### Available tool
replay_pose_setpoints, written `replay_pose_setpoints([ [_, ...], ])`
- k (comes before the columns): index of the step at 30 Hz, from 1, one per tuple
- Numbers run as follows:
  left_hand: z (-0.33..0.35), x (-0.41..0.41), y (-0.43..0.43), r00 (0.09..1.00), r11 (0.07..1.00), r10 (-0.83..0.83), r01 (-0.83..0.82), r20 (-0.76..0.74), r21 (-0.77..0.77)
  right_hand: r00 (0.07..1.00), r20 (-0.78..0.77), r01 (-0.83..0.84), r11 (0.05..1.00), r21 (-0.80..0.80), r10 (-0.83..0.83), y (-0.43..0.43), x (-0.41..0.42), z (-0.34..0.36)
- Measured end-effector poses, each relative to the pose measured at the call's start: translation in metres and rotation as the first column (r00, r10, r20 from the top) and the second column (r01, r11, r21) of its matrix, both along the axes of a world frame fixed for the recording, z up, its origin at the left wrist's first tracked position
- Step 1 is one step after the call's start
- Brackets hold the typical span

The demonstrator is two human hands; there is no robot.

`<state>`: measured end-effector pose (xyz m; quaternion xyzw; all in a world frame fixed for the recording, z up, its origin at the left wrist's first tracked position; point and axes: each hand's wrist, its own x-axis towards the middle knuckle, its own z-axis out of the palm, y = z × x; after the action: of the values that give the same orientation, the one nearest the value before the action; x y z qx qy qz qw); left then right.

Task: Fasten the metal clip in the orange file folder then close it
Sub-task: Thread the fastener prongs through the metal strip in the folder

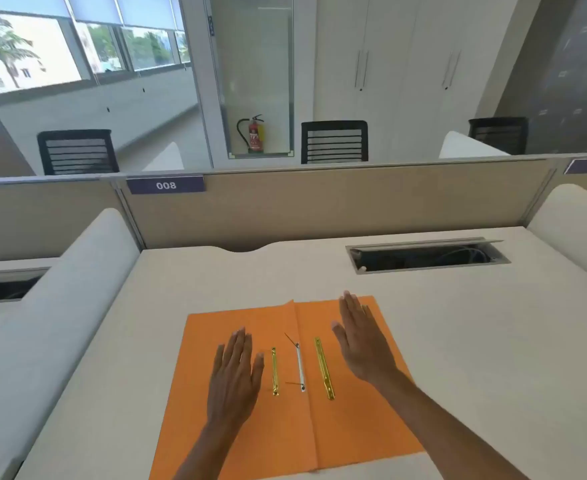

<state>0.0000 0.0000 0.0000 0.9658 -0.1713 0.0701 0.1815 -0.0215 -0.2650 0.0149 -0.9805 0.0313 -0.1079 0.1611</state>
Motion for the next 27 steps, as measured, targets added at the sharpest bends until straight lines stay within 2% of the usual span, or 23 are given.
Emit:
replay_pose_setpoints([
  [4, -0.022, -0.017, 0.006, 0.997, 0.999, 0.029, -0.027, -0.069, 0.039, 0.987, -0.162, -0.002, 1.0, -0.01, 0.001, 0.009, -0.03, -0.038],
  [7, -0.035, -0.024, 0.008, 0.995, 0.998, 0.028, -0.022, -0.097, 0.062, 0.98, -0.199, -0.008, 1.0, -0.007, 0.007, 0.015, -0.043, -0.055],
  [15, -0.056, -0.03, 0.009, 0.993, 0.997, 0.037, -0.029, -0.112, 0.072, 0.961, -0.276, 0.005, 1.0, 0.012, -0.001, 0.019, -0.064, -0.081],
  [27, -0.057, -0.031, 0.01, 0.99, 0.997, 0.019, -0.009, -0.143, 0.074, 0.963, -0.269, 0.031, 0.999, 0.031, -0.022, 0.02, -0.067, -0.083],
])
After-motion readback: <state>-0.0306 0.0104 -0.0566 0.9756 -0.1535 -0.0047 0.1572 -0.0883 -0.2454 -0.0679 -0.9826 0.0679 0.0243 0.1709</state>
